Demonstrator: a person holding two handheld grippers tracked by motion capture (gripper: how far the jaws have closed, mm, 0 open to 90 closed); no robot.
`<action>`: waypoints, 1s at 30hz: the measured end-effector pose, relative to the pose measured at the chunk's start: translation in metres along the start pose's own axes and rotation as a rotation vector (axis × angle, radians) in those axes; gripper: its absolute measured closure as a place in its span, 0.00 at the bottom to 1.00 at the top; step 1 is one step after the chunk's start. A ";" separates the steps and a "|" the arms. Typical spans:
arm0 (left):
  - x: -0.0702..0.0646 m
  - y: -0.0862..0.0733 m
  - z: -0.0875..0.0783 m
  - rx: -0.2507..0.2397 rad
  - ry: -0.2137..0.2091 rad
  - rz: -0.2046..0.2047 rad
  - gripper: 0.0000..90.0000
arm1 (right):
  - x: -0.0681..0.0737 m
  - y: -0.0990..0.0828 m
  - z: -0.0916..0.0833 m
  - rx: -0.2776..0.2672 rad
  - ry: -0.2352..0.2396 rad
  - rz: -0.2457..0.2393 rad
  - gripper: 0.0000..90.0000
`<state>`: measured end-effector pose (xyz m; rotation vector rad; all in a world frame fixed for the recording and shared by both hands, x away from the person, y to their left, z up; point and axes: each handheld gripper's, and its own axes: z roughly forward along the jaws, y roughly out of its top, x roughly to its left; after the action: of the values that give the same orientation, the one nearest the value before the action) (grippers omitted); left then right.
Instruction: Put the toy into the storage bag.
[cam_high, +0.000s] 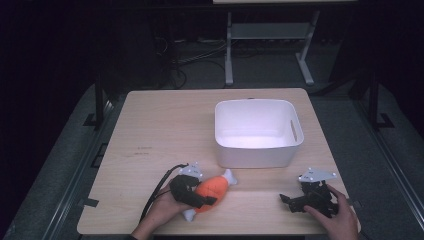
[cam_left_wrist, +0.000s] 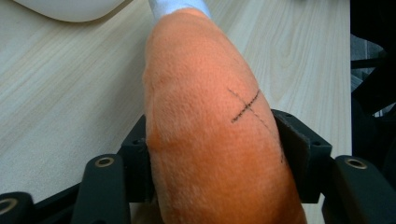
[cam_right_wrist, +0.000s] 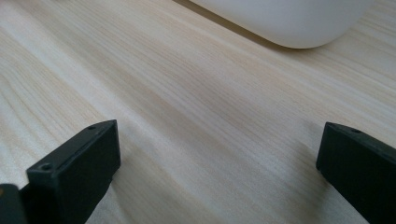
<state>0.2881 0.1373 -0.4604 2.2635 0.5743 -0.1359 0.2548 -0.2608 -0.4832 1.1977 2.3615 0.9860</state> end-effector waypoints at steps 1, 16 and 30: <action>0.000 0.000 0.000 -0.001 -0.002 0.002 0.44 | 0.000 0.000 0.000 0.000 0.000 0.000 0.00; 0.000 0.001 -0.008 -0.020 -0.014 0.037 0.46 | 0.000 0.000 0.000 0.001 0.000 0.001 0.00; 0.004 -0.004 -0.025 -0.038 -0.024 0.053 0.46 | 0.000 0.000 0.000 0.000 -0.001 0.001 0.00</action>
<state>0.2878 0.1597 -0.4469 2.2352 0.5001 -0.1252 0.2547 -0.2608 -0.4832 1.1990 2.3611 0.9853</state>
